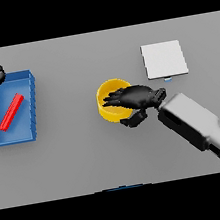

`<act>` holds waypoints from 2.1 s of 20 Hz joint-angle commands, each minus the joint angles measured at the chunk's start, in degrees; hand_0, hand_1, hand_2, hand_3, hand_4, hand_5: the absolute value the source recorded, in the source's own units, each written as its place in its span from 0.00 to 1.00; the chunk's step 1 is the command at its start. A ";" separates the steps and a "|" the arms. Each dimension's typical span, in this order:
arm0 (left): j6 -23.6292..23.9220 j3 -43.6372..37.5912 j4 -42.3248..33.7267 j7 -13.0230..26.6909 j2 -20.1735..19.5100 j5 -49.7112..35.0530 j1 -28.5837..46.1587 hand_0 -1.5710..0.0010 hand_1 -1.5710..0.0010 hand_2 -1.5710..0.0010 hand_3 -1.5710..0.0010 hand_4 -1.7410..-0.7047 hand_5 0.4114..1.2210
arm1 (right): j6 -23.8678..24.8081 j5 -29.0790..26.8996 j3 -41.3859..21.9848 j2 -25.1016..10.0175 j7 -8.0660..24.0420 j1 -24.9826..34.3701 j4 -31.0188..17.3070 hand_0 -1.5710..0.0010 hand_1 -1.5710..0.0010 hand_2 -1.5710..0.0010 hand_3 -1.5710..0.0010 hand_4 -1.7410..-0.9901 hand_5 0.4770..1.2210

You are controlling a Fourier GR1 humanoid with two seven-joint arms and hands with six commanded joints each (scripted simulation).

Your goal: Pick up the red beaker and tilt it to pour out 1 green nut into yellow bowl. Pick up the yellow bowl and place it on the metallic measuring scale.

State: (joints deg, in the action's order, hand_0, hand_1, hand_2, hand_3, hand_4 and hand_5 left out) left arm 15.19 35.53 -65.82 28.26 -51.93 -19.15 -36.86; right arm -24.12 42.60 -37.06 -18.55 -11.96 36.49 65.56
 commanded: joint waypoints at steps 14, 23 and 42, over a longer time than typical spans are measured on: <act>0.41 -0.01 0.00 -0.65 0.58 0.18 -0.43 1.00 1.00 1.00 1.00 0.92 0.39 | -3.12 -0.97 -0.74 -1.72 0.89 0.08 3.25 0.08 0.10 0.10 0.27 0.08 0.97; 0.24 -0.68 1.56 -2.36 0.14 0.18 0.05 1.00 1.00 1.00 1.00 0.91 0.40 | -8.10 -4.95 2.85 -6.61 4.68 1.94 10.96 0.01 0.01 0.01 0.17 0.03 1.00; -0.89 -1.54 2.18 -2.46 -0.48 -0.61 -0.34 1.00 1.00 1.00 1.00 0.91 0.42 | -1.73 -2.66 8.41 -12.14 3.60 11.77 -6.60 0.00 0.00 0.00 0.19 0.02 1.00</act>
State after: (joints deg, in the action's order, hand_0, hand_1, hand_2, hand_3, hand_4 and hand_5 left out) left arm 14.30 33.98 -63.63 25.81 -52.42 -19.75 -37.20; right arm -25.84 39.96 -28.66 -30.68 -8.30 48.26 58.94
